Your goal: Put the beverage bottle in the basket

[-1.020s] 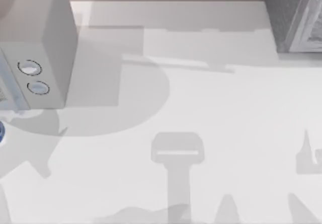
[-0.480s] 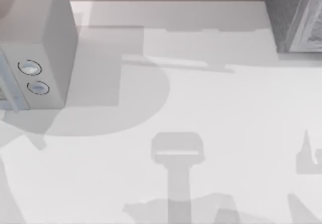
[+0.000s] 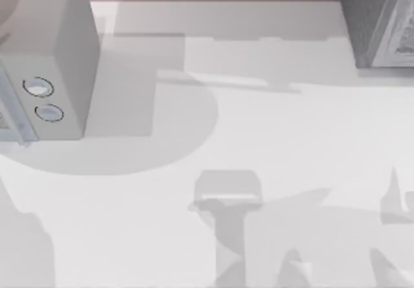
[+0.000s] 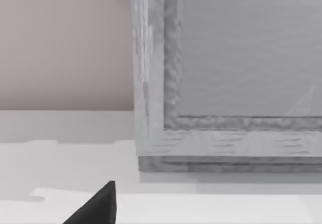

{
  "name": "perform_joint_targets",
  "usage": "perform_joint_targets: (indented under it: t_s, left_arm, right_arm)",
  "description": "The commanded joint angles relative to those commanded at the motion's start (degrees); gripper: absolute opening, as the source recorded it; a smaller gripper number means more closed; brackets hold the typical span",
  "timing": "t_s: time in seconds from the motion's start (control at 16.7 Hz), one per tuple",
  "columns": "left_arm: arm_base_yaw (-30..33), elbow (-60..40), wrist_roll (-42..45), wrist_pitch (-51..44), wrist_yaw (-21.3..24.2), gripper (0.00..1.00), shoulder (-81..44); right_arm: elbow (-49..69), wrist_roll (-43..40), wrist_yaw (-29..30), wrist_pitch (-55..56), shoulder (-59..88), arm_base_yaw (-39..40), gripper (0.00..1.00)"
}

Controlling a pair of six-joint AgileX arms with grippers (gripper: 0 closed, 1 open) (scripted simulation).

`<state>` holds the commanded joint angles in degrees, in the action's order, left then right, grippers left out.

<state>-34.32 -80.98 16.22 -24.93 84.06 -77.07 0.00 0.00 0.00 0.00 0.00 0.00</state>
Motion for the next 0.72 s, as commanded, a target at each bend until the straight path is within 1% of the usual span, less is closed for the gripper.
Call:
perform_joint_targets:
  t_s: [0.42,0.6,0.72]
  left_arm:
    - [-3.64,-38.66,7.70,-17.38,2.78,0.00,-26.08]
    - [-5.14,-51.48,10.53,-22.41,3.58,0.00,-34.97]
    - [-5.92,-57.55,11.95,-24.75,3.93,0.00,-39.35]
  right_arm:
    - [0.00,0.00,0.00,0.00,0.00,0.00,1.00]
    - [0.00,0.00,0.00,0.00,0.00,0.00,1.00]
    - [0.00,0.00,0.00,0.00,0.00,0.00,1.00]
